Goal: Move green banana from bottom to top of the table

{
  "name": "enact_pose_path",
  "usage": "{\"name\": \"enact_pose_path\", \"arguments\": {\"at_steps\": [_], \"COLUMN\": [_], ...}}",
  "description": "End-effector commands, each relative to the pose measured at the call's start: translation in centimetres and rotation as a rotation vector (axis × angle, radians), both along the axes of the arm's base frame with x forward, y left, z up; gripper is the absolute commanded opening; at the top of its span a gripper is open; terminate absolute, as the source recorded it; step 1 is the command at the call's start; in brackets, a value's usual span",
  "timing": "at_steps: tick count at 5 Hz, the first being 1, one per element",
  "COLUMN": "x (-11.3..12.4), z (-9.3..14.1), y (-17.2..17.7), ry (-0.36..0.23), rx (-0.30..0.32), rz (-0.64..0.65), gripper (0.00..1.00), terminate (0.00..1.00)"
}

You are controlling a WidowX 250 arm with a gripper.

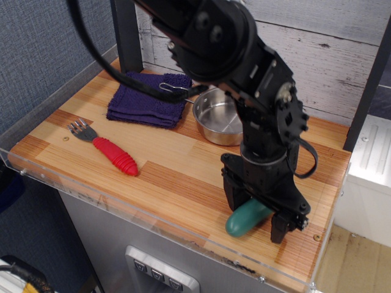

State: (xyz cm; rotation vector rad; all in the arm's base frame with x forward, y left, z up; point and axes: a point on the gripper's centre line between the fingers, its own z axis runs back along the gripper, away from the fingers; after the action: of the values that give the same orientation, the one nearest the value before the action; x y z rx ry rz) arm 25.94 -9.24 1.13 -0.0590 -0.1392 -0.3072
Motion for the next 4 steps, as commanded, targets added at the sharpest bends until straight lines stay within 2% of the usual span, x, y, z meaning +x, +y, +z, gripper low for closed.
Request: {"name": "enact_pose_path", "arguments": {"at_steps": [1, 2, 3, 4], "x": [-1.4, -1.6, -1.5, -0.8], "z": [1.3, 1.2, 2.2, 3.7], "y": [1.1, 1.2, 1.2, 1.4], "ry": [-0.057, -0.055, -0.066, -0.103], "rx": [0.034, 0.033, 0.030, 0.021], "rz": [0.017, 0.024, 0.026, 0.053], "gripper": [0.00, 0.00, 0.00, 0.00], "terminate": [0.00, 0.00, 0.00, 0.00]}}
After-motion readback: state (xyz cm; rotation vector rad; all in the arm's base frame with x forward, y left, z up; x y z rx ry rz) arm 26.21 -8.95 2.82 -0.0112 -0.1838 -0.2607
